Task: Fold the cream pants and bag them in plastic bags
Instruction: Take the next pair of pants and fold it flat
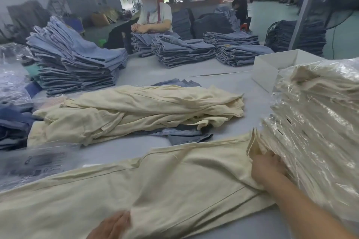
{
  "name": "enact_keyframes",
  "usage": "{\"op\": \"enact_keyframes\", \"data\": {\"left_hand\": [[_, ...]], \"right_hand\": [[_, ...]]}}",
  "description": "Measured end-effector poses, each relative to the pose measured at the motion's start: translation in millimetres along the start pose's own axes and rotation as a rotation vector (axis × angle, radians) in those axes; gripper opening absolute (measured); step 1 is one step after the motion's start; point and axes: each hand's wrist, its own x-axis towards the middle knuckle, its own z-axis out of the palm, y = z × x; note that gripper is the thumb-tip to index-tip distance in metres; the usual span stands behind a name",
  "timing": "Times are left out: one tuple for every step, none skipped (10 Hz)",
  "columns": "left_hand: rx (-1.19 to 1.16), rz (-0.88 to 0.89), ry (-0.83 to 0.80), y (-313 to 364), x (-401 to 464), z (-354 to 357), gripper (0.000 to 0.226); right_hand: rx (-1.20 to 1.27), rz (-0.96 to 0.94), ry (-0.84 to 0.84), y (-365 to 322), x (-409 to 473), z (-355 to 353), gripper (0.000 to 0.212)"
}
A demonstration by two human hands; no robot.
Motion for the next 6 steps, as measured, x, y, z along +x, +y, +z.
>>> {"op": "enact_keyframes", "data": {"left_hand": [[0.209,0.025,-0.025,-29.4,-21.7,16.8,0.038],[0.023,-0.113,0.044,-34.7,-25.5,11.1,0.036],[0.091,-0.100,-0.020,-47.5,-26.9,1.5,0.055],[0.074,-0.178,-0.142,-59.4,-47.4,-7.4,0.061],[0.024,-0.247,-0.215,-64.8,-66.4,-12.7,0.060],[0.001,-0.235,-0.248,-63.5,-78.7,-13.5,0.061]], "right_hand": [[0.083,0.061,-0.002,-7.0,-0.5,7.7,0.050],[0.153,-0.019,-0.074,-2.6,0.4,9.9,0.055],[0.125,-0.077,-0.121,2.3,-2.0,12.5,0.044],[0.225,-0.067,-0.038,9.4,-9.1,28.5,0.057],[0.233,-0.075,0.082,18.4,-20.2,45.2,0.073],[0.126,-0.071,0.088,22.9,-30.8,53.8,0.066]]}}
